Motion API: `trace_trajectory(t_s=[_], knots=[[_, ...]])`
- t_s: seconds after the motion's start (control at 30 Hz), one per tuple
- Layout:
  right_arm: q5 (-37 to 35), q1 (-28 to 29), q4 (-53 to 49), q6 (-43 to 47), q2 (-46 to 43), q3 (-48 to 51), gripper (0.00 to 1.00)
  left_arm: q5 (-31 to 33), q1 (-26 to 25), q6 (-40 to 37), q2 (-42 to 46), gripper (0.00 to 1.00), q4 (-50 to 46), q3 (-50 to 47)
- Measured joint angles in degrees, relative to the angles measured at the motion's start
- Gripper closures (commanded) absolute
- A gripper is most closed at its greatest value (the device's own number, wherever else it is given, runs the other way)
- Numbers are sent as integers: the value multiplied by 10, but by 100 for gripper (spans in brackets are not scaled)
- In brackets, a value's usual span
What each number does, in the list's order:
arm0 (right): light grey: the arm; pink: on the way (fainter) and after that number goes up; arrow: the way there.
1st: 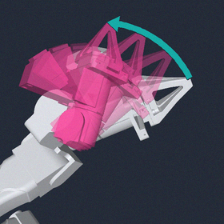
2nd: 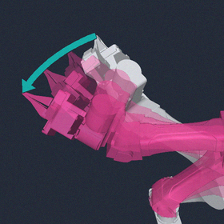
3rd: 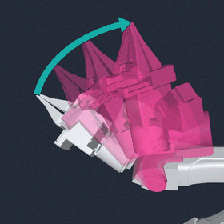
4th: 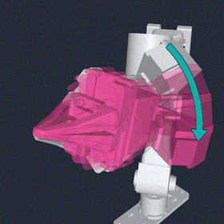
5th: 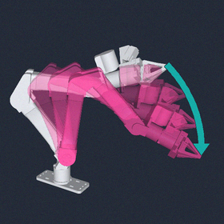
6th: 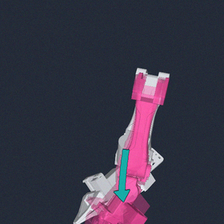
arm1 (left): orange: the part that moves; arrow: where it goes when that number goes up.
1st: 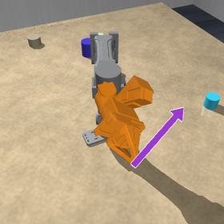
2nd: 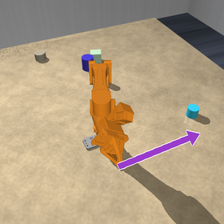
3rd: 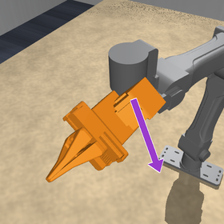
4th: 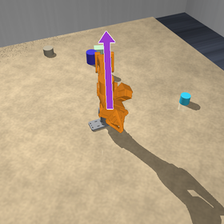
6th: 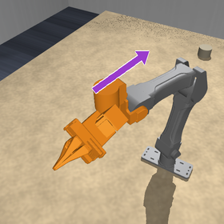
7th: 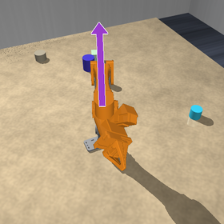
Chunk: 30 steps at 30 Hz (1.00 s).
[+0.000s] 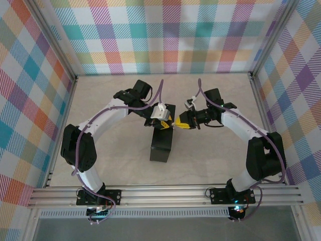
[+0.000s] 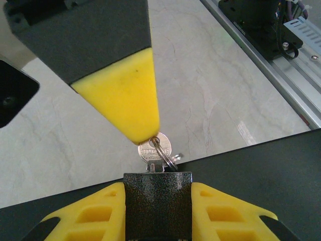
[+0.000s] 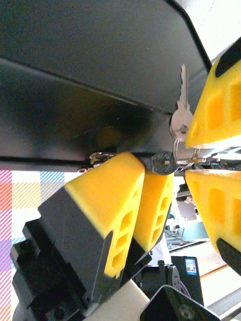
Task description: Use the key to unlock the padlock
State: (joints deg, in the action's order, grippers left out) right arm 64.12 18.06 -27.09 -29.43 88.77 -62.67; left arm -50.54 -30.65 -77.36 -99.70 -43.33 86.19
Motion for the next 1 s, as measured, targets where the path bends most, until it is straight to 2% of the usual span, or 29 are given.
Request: trace_trajectory(t_s=[0.3,0.6,0.63,0.7,0.83,1.0], knots=[[2,6,15,-3,0,1,94,0,0,0,0,86,0,0],[-6,27,44,-31,12,-1,97,2,9,10,0,87,-25,0],[-6,28,44,-31,13,-1,95,3,9,11,0,87,-27,0],[-8,28,36,-26,13,-4,86,3,9,11,0,87,-28,0],[-13,27,13,1,13,-10,79,2,7,11,-4,87,-27,3],[-48,-1,-42,88,-1,-11,70,-5,8,-4,-22,86,-49,28]])
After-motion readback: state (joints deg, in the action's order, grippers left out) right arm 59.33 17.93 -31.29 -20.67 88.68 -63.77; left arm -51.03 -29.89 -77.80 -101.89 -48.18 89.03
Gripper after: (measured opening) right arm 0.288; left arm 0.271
